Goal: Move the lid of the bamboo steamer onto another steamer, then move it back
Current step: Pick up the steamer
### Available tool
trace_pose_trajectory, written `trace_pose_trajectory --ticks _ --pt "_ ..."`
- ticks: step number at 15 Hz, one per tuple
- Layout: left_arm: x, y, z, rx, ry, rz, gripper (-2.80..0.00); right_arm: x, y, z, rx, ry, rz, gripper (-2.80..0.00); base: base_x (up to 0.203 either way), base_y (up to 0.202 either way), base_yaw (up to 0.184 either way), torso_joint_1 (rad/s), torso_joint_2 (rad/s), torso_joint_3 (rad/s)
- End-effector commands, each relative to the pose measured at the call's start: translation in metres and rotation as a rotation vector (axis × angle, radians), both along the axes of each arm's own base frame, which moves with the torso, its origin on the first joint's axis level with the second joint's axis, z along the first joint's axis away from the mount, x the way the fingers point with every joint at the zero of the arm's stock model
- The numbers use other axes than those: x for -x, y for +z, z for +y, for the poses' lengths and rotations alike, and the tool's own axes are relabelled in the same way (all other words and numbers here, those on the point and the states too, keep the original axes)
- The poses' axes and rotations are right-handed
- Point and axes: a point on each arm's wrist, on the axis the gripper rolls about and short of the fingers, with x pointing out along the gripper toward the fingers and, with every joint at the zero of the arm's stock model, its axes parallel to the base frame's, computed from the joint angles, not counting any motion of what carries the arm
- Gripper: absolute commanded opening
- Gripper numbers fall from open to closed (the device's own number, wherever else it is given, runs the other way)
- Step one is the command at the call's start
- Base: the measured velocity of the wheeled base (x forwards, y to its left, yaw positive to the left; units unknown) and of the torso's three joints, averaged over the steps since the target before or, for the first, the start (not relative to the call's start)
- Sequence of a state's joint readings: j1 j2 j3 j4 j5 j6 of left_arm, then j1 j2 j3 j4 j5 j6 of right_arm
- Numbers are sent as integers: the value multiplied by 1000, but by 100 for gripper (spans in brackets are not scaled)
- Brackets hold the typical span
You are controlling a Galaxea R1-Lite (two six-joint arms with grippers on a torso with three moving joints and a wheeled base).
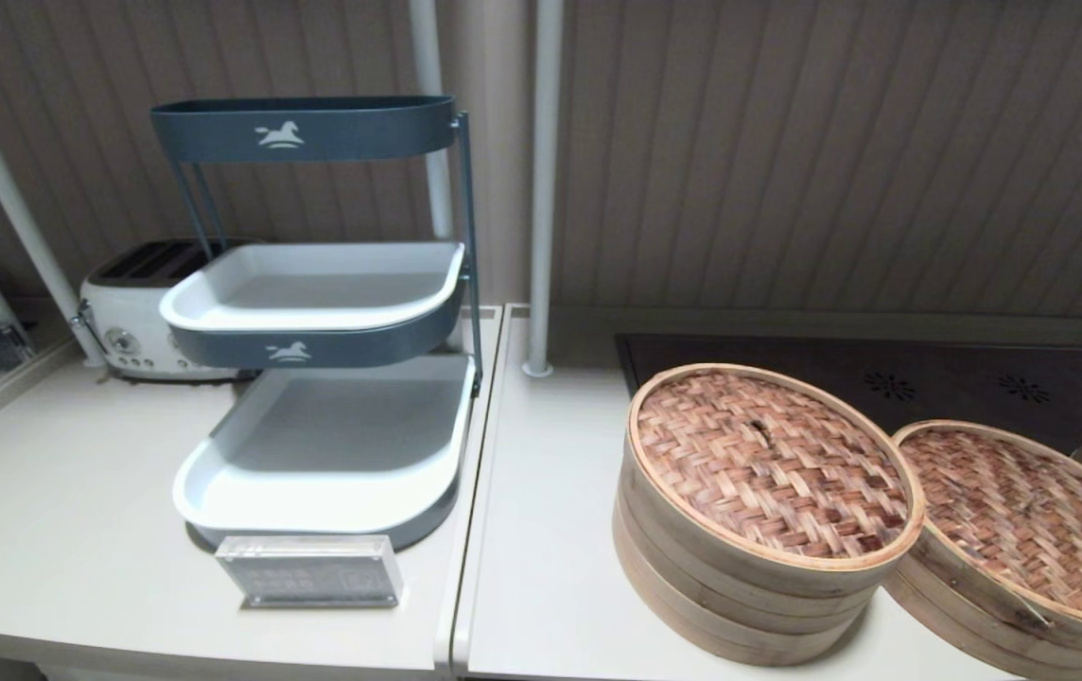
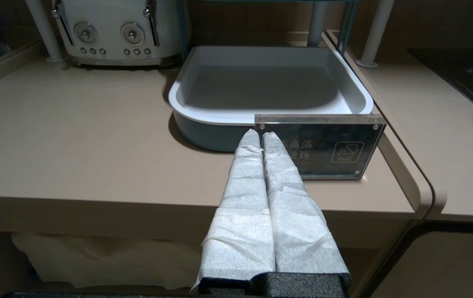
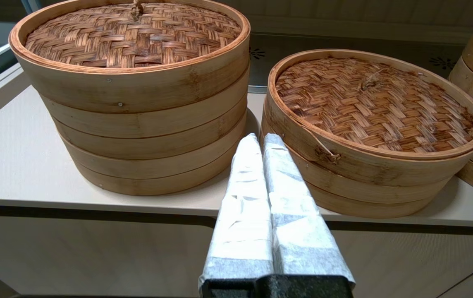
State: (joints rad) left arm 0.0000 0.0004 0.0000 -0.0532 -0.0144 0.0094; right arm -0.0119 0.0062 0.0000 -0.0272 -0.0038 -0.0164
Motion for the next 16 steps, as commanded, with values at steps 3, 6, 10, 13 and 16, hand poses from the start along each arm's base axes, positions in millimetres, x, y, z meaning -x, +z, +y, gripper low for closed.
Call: trace_pose_trajectory --ticks 3,6,10,13,16 --pt "-2 -8 0 0 1 25 -280 -2 -6 0 15 0 19 -280 0 0 0 0 0 0" --pt "-2 -8 0 0 0 24 -280 4 15 1 24 29 -37 -280 0 0 0 0 0 0" --pt "-2 -8 0 0 0 24 -280 31 105 3 31 126 -67 -280 0 0 0 0 0 0" --pt "-2 -8 0 -1 0 23 -280 3 164 3 21 155 43 -280 0 0 0 0 0 0" --pt "-2 -8 0 -1 0 24 -280 -51 209 3 8 172 193 -280 0 0 0 0 0 0"
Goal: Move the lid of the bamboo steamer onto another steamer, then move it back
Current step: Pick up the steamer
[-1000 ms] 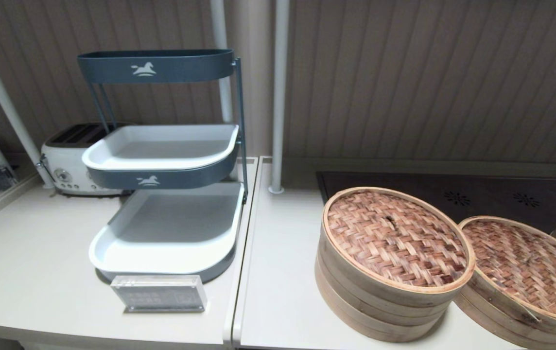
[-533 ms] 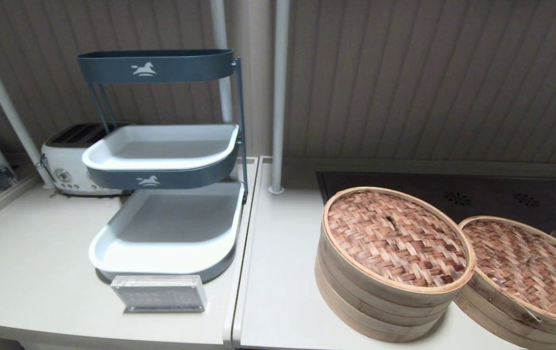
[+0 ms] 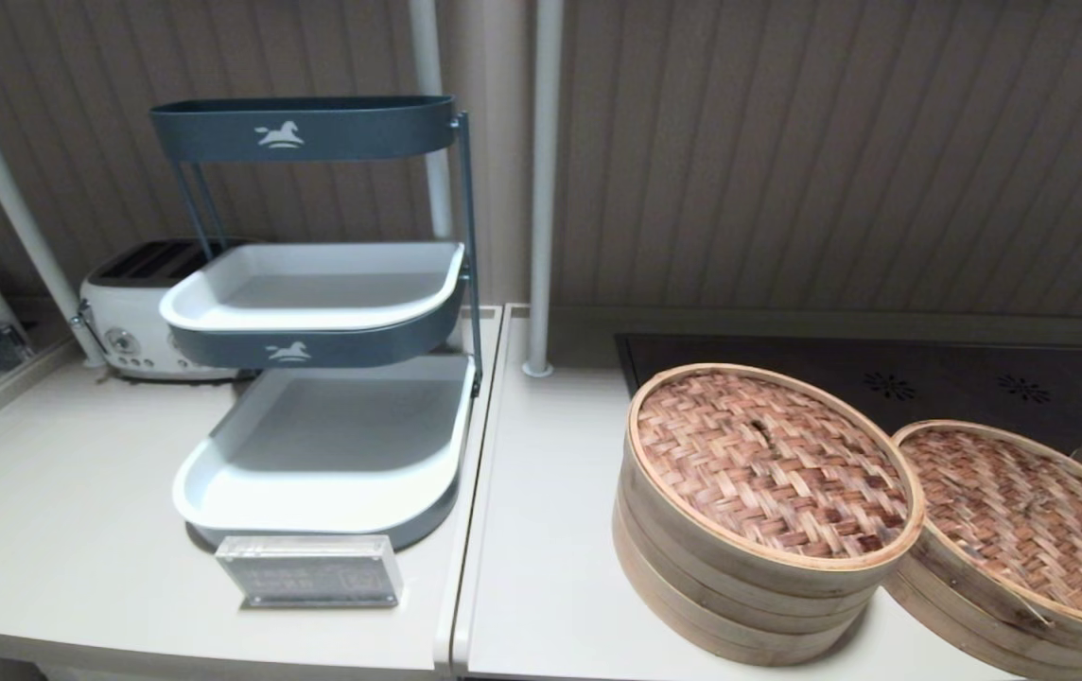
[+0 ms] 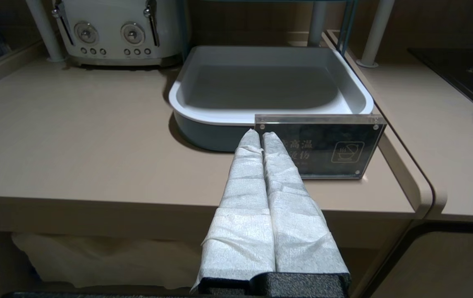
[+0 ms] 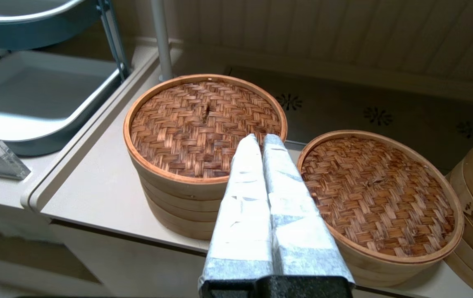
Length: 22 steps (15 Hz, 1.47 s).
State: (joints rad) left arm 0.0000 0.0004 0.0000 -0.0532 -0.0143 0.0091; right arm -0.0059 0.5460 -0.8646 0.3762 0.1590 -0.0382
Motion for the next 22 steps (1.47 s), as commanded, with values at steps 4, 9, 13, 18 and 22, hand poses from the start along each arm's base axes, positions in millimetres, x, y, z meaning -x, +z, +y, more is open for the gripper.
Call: trace_pose_trajectory --ticks 4,9,13,18,22 --pt "-2 -8 0 -1 0 25 -280 -129 40 3 7 44 386 -280 0 0 0 0 0 0" --pt "-2 -8 0 -2 1 24 -280 -222 19 11 102 110 721 -280 0 0 0 0 0 0" --pt "-2 -8 0 0 0 23 -280 -263 2 23 132 156 813 -280 0 0 0 0 0 0" --pt "-2 -8 0 0 -1 24 -280 -288 -16 46 168 219 883 0 0 0 0 0 0 0" --pt "-2 -8 0 -2 -1 24 -280 -309 -31 64 207 213 923 0 0 0 0 0 0 0"
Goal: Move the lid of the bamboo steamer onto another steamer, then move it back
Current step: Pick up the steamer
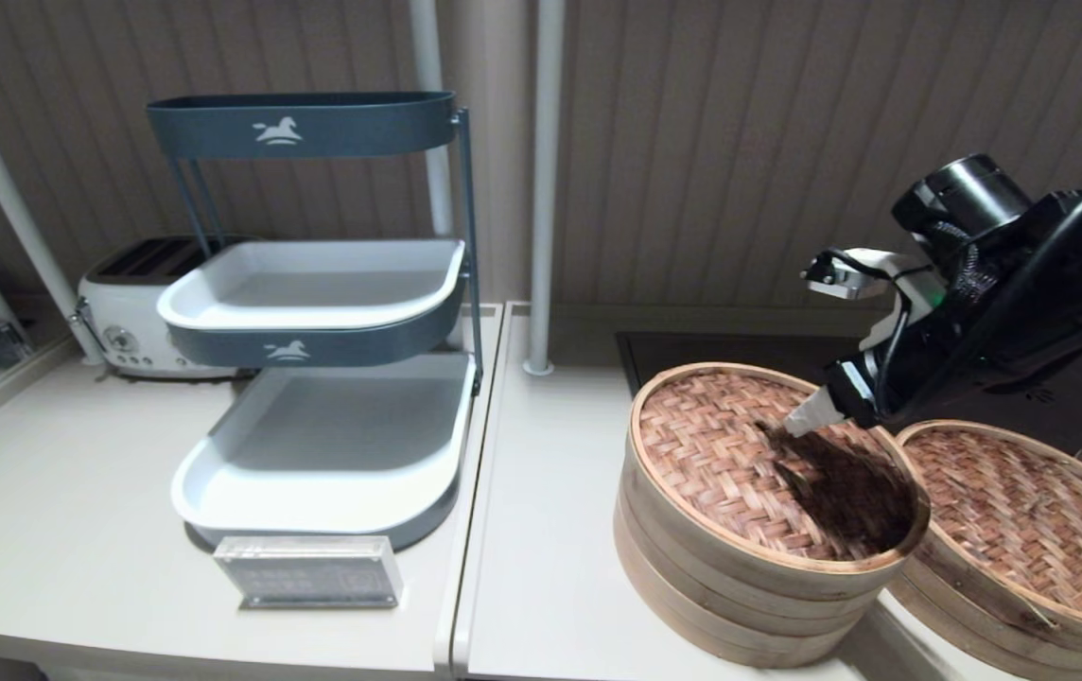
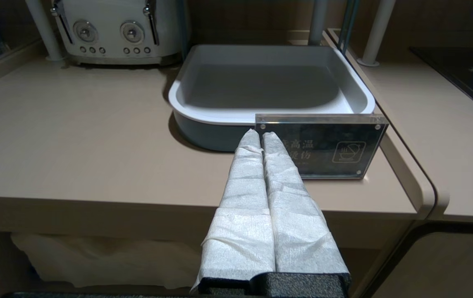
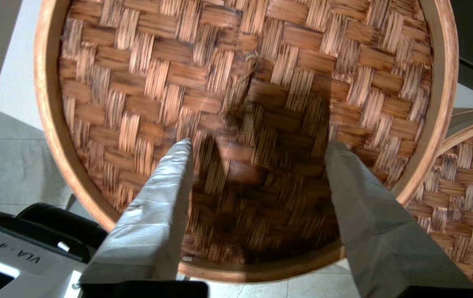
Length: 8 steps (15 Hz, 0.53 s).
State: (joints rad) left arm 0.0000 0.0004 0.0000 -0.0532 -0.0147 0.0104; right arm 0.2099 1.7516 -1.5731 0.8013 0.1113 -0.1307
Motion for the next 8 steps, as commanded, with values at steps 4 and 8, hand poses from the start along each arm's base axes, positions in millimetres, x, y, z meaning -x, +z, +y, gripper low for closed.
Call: trace_pose_trajectory --ticks 4,8 --pt "-2 -8 0 1 -1 24 -280 -24 -17 9 22 -18 44 0 0 0 0 0 0 0" --pt "-2 -8 0 1 0 24 -280 -28 -16 20 45 -35 29 0 0 0 0 0 0 0"
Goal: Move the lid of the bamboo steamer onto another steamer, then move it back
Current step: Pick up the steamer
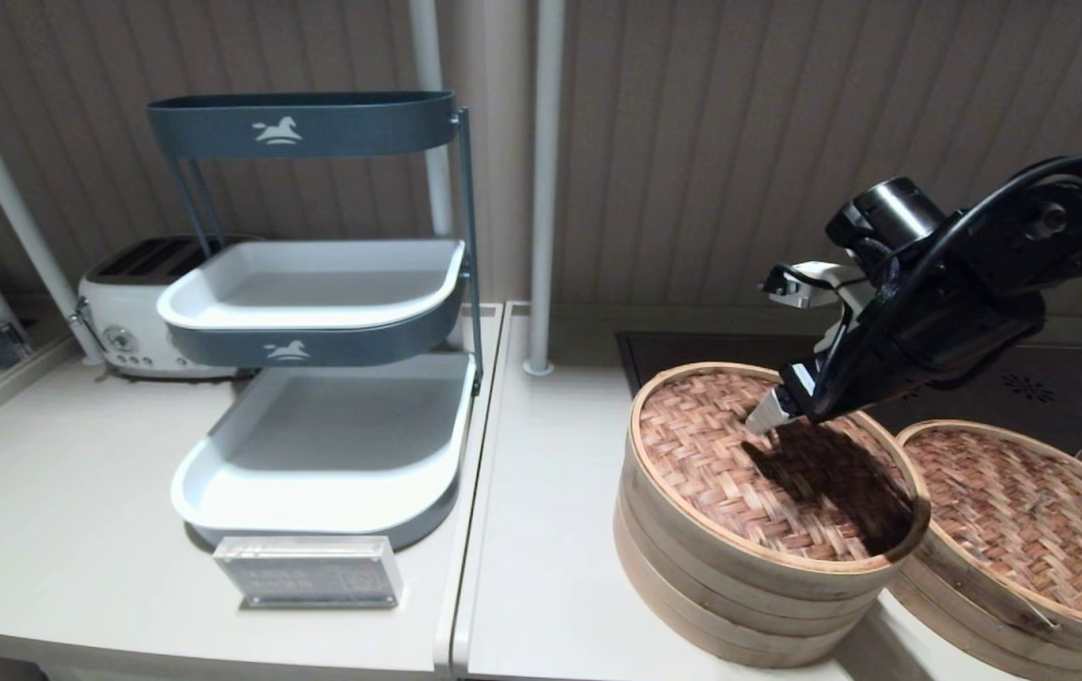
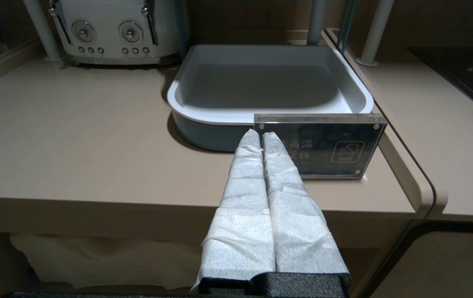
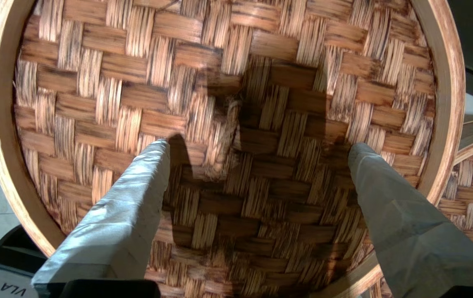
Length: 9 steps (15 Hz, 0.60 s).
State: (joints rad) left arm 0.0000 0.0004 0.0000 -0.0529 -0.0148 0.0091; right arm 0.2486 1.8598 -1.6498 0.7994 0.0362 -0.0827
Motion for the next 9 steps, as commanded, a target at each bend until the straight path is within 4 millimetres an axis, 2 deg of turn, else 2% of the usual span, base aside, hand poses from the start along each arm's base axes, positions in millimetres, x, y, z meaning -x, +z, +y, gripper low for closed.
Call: trace_pose_trajectory --ticks 1,9 --pt "-2 -8 0 0 1 24 -280 -1 -1 6 8 12 3 0 0 0 0 0 0 0" --pt "-2 -8 0 0 -1 23 -280 -5 -7 14 61 4 4 0 0 0 0 0 0 0"
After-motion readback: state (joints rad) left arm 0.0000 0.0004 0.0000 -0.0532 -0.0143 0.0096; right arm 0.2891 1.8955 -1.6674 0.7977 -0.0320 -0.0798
